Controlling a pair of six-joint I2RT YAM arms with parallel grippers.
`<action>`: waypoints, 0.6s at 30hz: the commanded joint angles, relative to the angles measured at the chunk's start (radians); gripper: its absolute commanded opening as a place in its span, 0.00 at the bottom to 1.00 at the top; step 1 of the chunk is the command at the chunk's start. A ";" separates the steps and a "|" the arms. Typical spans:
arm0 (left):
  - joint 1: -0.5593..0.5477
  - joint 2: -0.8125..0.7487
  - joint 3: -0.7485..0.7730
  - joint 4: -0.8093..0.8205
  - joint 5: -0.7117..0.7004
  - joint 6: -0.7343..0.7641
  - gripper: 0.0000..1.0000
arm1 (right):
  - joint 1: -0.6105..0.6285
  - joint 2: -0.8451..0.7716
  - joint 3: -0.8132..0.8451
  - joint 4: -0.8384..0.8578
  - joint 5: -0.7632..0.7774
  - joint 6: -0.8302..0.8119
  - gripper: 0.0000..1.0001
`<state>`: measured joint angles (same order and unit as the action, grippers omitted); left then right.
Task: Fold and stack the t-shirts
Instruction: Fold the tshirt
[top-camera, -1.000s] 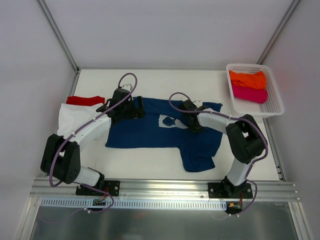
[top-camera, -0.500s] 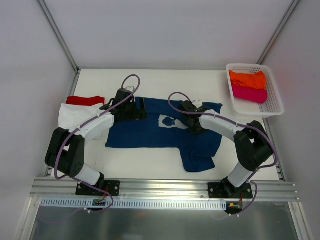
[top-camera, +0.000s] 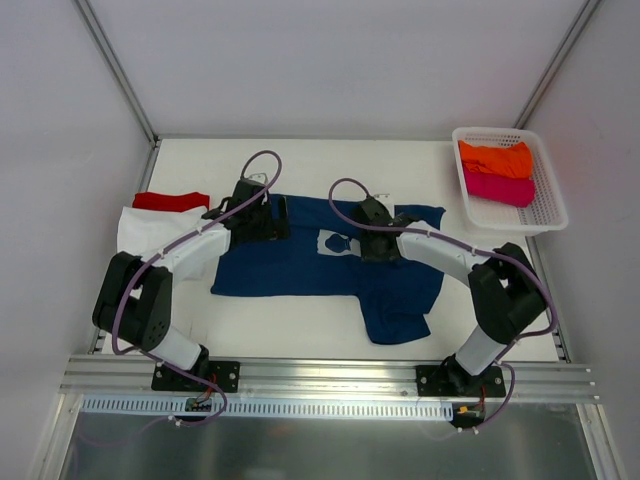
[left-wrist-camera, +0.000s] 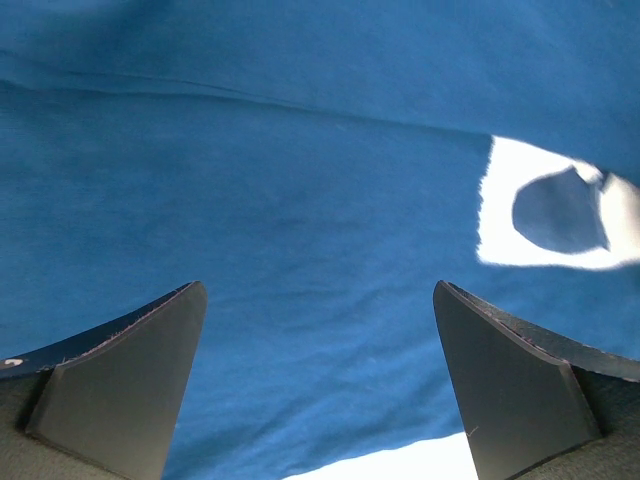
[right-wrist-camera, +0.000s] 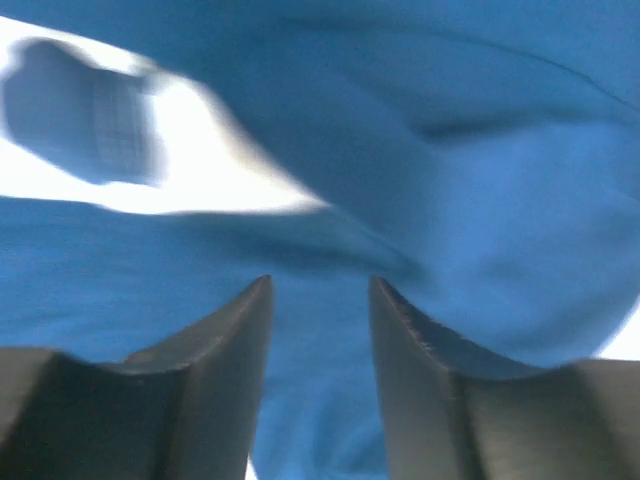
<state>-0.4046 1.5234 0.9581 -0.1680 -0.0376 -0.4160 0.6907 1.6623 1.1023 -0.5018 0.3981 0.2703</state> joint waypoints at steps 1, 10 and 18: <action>0.001 -0.060 -0.007 0.015 -0.133 -0.012 0.99 | 0.007 0.016 -0.004 0.265 -0.214 -0.008 0.51; 0.010 -0.051 -0.044 0.094 -0.225 0.026 0.99 | 0.056 0.129 0.097 0.445 -0.427 0.003 0.66; 0.038 0.121 -0.016 0.148 -0.277 0.025 0.99 | 0.086 0.062 -0.030 0.491 -0.424 0.010 0.66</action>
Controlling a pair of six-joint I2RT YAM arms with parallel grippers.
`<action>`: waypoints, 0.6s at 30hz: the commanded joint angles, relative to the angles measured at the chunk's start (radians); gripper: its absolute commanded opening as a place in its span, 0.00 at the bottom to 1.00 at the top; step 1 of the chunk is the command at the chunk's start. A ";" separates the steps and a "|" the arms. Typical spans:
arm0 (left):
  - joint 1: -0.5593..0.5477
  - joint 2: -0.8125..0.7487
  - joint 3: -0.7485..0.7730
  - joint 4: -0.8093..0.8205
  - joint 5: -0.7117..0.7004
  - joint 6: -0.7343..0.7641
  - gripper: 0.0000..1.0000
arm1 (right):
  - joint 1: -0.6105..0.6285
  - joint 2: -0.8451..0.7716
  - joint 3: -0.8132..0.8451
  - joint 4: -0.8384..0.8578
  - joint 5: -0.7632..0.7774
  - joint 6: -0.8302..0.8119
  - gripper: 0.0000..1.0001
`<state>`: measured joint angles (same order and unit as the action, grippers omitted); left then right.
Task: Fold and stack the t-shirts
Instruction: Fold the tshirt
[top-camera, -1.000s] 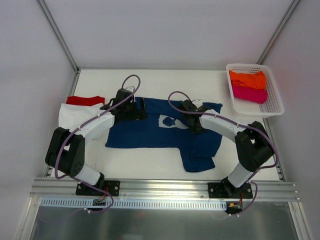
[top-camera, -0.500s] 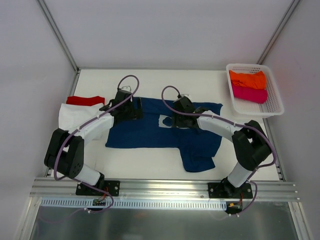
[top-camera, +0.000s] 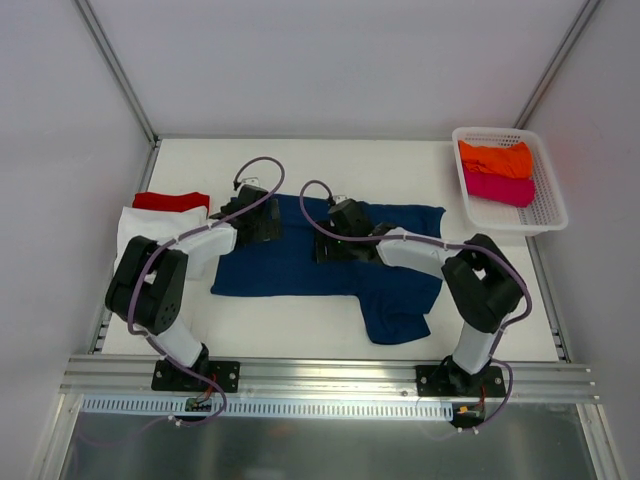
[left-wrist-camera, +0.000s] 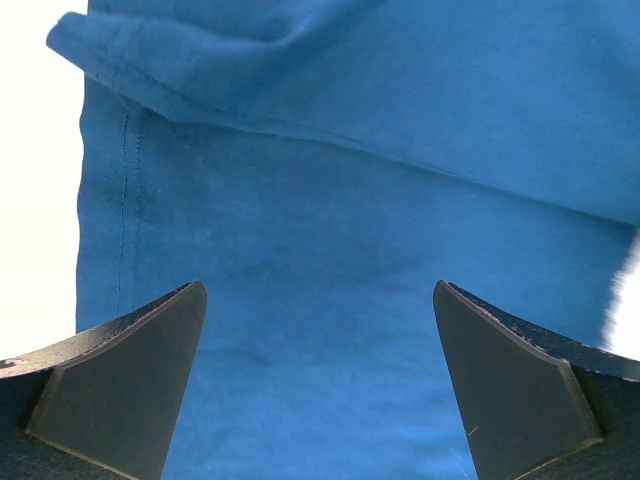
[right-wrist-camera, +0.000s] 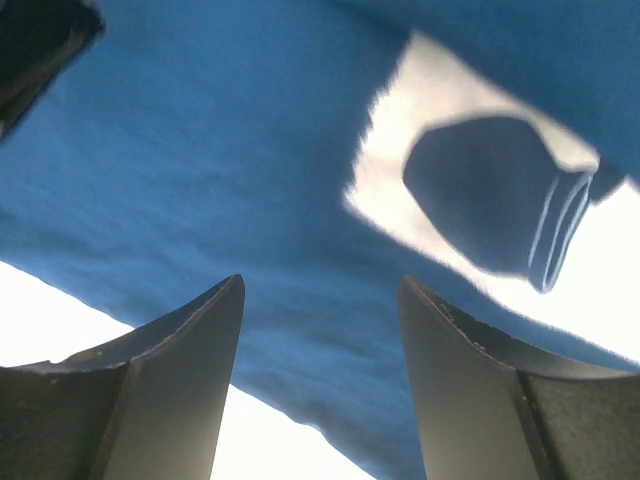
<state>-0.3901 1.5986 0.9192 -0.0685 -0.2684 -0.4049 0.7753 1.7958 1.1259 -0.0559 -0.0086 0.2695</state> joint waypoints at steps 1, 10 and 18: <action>0.030 0.064 0.033 0.049 -0.051 0.008 0.99 | 0.001 -0.087 -0.072 0.048 -0.017 0.013 0.66; 0.046 0.135 0.131 0.038 -0.175 0.000 0.99 | 0.001 -0.315 -0.234 0.048 0.002 -0.001 0.67; 0.046 0.172 0.214 0.045 -0.183 0.047 0.99 | 0.001 -0.375 -0.288 0.027 0.039 -0.010 0.67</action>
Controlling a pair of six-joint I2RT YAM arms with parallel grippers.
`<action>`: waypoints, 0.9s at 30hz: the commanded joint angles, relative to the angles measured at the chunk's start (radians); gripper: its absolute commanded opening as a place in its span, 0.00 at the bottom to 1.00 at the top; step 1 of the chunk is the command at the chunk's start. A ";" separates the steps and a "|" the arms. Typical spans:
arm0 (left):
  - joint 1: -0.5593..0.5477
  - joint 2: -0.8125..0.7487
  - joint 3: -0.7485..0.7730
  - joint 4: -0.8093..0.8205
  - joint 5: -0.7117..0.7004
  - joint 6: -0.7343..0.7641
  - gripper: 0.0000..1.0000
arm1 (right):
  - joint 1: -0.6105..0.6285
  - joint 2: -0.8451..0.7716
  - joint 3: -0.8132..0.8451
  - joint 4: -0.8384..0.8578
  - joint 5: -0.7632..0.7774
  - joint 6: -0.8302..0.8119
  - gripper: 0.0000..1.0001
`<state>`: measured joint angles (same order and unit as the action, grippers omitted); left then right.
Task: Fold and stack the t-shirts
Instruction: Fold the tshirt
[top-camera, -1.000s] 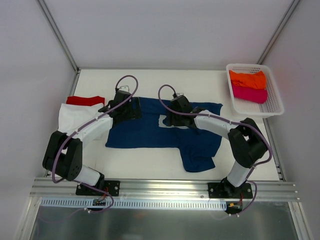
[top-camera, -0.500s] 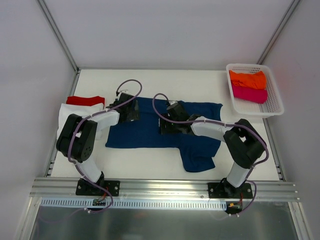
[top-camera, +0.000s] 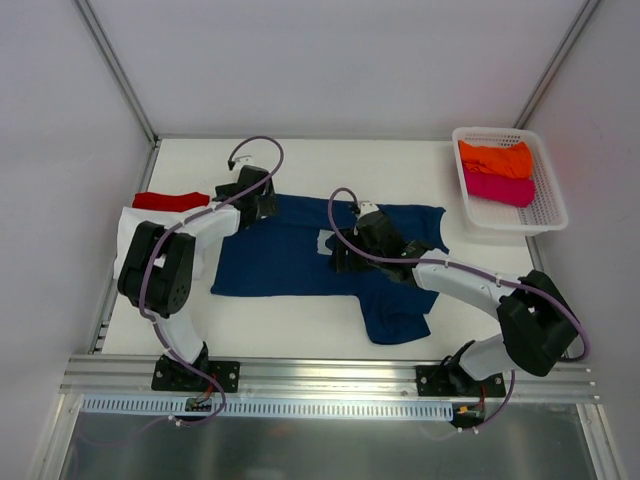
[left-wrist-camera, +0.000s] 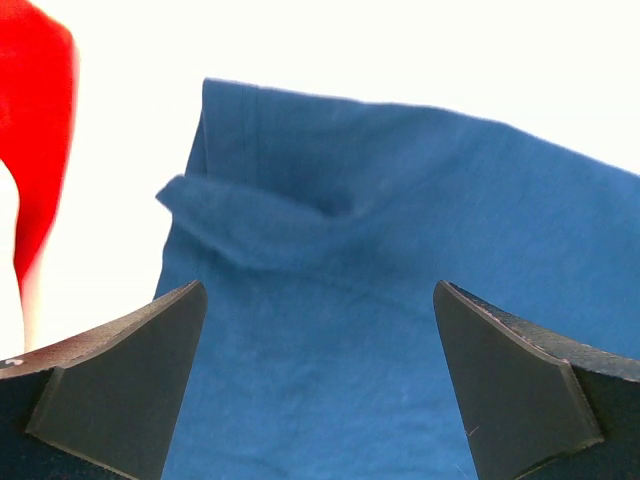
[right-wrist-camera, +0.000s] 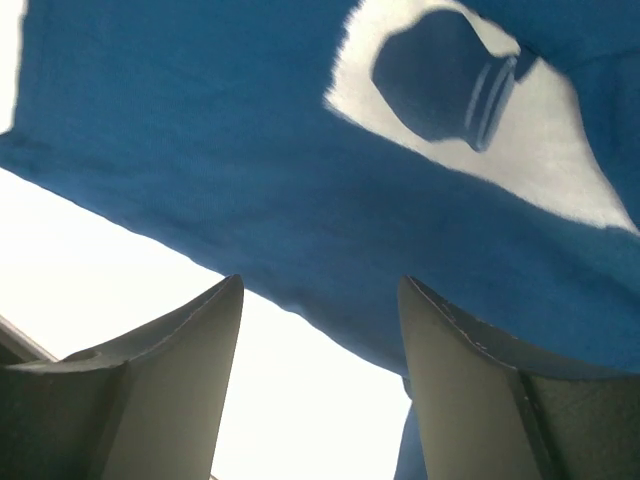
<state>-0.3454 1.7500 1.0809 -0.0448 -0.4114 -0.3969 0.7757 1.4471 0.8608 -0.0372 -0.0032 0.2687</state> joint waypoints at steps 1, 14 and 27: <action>0.003 0.029 0.068 0.022 -0.044 0.044 0.99 | 0.000 -0.027 -0.028 0.008 0.034 -0.011 0.67; 0.005 0.094 0.123 -0.035 -0.078 0.066 0.99 | -0.001 -0.013 -0.080 0.010 0.046 0.004 0.67; 0.031 0.108 0.158 -0.073 -0.081 0.055 0.99 | -0.001 0.030 -0.109 0.031 0.035 0.023 0.65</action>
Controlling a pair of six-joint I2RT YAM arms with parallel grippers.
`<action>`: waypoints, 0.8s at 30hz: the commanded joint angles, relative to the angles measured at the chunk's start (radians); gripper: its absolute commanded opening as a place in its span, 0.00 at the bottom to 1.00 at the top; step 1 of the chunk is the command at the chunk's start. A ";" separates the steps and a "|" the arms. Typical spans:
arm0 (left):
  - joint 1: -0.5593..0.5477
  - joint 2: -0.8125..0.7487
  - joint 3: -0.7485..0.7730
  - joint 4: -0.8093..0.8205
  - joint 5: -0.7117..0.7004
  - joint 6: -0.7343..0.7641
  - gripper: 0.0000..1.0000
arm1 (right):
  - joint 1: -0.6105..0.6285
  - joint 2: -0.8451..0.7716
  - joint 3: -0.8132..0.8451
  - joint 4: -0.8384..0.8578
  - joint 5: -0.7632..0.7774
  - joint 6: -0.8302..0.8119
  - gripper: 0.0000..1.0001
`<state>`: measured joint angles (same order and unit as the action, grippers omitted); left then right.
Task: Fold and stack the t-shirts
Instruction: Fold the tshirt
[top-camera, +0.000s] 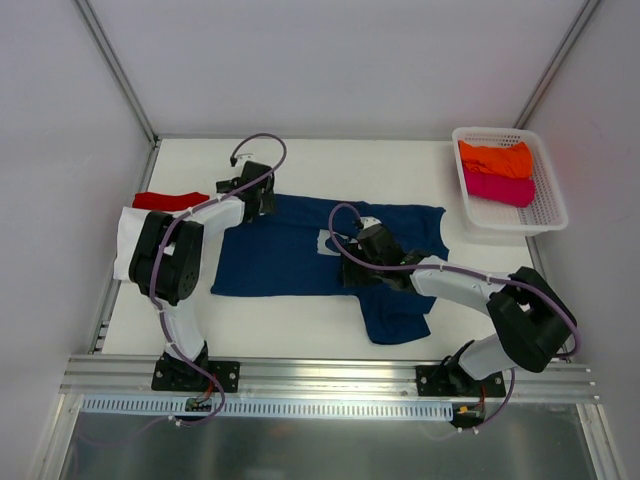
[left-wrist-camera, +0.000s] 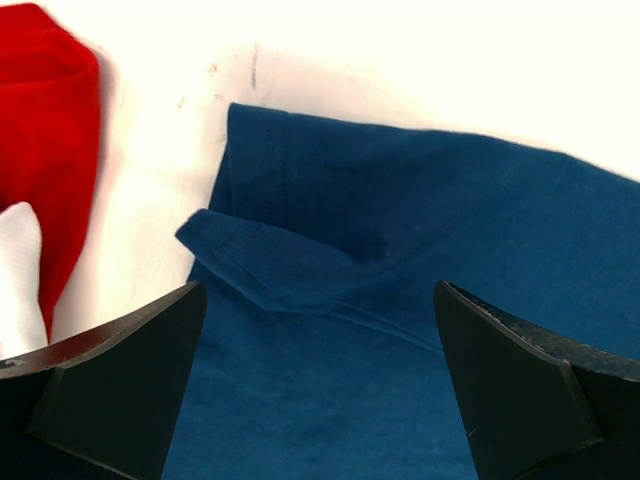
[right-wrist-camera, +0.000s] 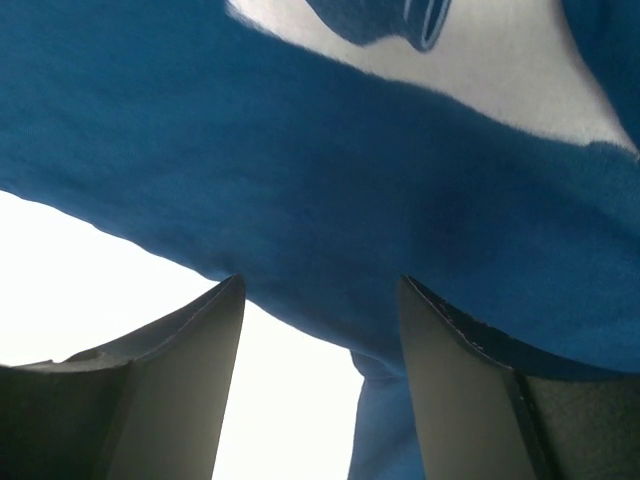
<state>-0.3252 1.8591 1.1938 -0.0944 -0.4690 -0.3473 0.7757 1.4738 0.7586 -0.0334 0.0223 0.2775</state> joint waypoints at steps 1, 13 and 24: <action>0.015 0.005 0.052 -0.034 -0.022 -0.002 0.99 | 0.000 -0.001 -0.011 0.026 0.010 0.014 0.65; 0.041 0.069 0.115 -0.120 -0.007 -0.044 0.85 | 0.000 0.002 -0.024 0.027 0.013 0.014 0.49; 0.049 0.112 0.174 -0.185 0.026 -0.039 0.48 | 0.000 -0.006 -0.033 0.027 0.011 0.020 0.48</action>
<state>-0.2863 1.9636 1.3350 -0.2428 -0.4530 -0.3836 0.7757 1.4750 0.7307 -0.0326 0.0223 0.2840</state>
